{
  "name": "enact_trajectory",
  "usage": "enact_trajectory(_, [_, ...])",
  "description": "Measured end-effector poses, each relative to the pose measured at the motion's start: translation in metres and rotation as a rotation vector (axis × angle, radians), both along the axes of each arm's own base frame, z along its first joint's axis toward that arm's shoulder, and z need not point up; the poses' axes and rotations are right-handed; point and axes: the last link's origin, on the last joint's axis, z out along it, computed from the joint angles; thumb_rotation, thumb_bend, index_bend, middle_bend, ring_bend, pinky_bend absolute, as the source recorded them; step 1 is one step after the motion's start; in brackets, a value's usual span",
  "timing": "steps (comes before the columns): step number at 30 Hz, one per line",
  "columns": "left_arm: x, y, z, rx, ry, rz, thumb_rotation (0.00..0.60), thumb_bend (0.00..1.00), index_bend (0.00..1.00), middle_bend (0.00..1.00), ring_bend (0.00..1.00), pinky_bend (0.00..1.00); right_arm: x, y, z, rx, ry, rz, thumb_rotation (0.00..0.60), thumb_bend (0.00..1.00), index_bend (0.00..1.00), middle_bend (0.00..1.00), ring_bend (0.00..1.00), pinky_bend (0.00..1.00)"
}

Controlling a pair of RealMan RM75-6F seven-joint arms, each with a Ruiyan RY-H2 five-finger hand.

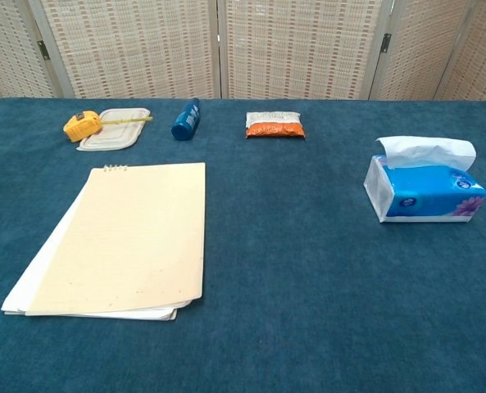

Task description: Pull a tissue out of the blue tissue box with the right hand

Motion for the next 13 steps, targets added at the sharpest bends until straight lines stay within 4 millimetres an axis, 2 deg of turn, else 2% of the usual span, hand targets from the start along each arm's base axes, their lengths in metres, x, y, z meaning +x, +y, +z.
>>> enact_trajectory(13, [0.000, 0.000, -0.001, 0.003, 0.004, 0.001, 0.600, 0.29, 0.00, 0.00, 0.00, 0.13, -0.015, 0.012, -0.005, 0.019, 0.069, -0.033, 0.600, 0.05, 0.00, 0.00, 0.00, 0.00])
